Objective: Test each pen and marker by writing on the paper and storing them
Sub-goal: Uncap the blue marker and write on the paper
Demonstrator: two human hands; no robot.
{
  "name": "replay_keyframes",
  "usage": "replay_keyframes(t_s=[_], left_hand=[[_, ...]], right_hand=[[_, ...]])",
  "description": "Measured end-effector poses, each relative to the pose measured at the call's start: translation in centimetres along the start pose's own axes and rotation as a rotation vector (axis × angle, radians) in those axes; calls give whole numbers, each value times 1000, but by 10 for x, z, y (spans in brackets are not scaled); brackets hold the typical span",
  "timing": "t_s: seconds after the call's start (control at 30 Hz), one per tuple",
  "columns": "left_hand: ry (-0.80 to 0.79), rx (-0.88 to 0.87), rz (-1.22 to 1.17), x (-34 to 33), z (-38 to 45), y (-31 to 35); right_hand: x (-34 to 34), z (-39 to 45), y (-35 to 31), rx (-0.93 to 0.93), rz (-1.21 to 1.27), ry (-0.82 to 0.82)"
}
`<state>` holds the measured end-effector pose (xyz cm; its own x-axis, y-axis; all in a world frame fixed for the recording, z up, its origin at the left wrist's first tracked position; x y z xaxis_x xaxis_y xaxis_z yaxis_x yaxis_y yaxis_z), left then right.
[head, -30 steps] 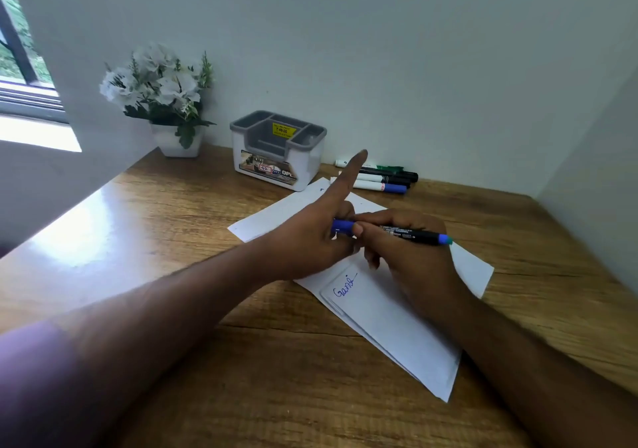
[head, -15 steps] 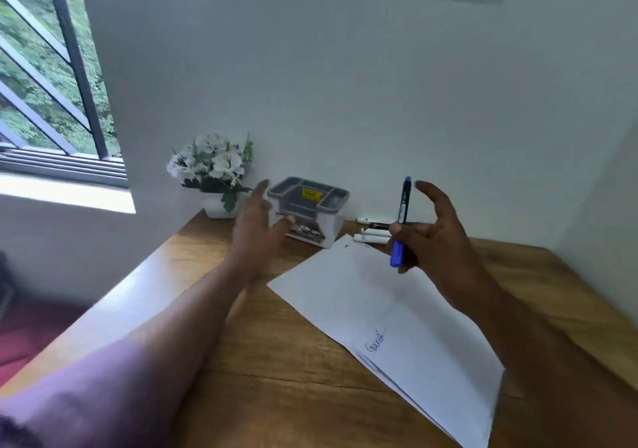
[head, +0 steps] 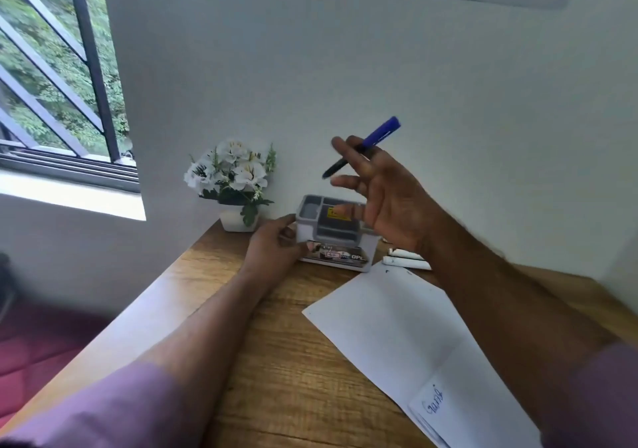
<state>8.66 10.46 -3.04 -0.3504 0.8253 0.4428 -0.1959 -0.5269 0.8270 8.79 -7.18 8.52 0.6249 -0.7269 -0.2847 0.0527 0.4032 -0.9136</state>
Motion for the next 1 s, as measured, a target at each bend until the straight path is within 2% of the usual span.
replay_keyframes(t_s=[0.1, 0.17, 0.23, 0.4, 0.57, 0.7, 0.83, 0.9, 1.0], left_hand=[[4, -13, -5, 0, 0, -1], [15, -21, 6, 0, 0, 0], [19, -16, 17, 1, -1, 1], [23, -7, 44, 2, -3, 2], [23, -23, 66, 3, -5, 6], [98, -57, 94, 5, -10, 12], [259, -198, 111, 7, -24, 23], [183, -277, 126, -5, -38, 39], [-106, -376, 248, -40, -56, 70]], right_hand=[[-4, 23, 5, 209, -557, 225], [-5, 35, 13, 263, -806, 262], [-6, 44, 18, 243, -955, 243], [-6, 57, 34, 154, -1145, 197], [-4, 47, 48, -1, -1181, 29], [5, 31, 26, 118, -1168, 64], [46, 4, -16, 183, -1102, 216], [74, -18, -31, 132, -1218, 265], [115, -52, -30, -77, -1457, 224]])
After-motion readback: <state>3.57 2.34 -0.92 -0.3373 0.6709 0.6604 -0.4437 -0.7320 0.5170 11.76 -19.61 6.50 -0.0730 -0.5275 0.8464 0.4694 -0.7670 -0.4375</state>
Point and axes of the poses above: each hand's wrist, its own z-axis towards the middle knuckle, its own x-axis out of the back of the hand, y = z × x, the point moved 3 cm from there along z, towards the middle knuckle, and after that the axes turned 7 degrees about z, right-handed, at the moved point
